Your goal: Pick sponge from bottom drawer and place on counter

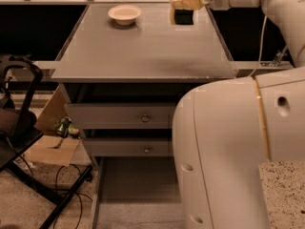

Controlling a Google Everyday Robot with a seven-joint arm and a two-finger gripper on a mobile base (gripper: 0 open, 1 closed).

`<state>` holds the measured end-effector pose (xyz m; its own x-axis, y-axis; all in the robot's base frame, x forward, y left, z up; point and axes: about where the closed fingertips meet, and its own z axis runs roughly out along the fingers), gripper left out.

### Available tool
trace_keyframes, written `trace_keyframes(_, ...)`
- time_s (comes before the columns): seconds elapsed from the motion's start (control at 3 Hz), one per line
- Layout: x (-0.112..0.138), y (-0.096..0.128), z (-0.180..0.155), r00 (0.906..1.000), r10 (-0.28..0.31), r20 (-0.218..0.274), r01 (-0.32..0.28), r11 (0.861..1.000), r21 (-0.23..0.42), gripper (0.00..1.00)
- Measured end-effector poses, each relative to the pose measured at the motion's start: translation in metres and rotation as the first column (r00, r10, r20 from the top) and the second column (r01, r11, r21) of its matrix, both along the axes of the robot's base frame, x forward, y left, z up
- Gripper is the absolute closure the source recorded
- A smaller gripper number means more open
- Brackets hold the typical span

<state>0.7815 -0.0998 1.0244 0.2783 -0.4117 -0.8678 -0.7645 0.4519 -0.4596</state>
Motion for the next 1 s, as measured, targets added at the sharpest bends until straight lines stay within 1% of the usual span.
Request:
trace_keyframes(0.33, 0.0005, 0.0024, -0.0008, 0.9999, 0.006, 0.013, -0.006, 1.0, -0.01, 0.36)
trace_keyframes(0.67, 0.0005, 0.0024, -0.0008, 0.9999, 0.006, 0.013, -0.006, 1.0, -0.01, 0.13)
trace_keyframes(1.0, 0.0005, 0.0024, -0.0009, 0.9999, 0.007, 0.013, -0.006, 1.0, -0.01, 0.0)
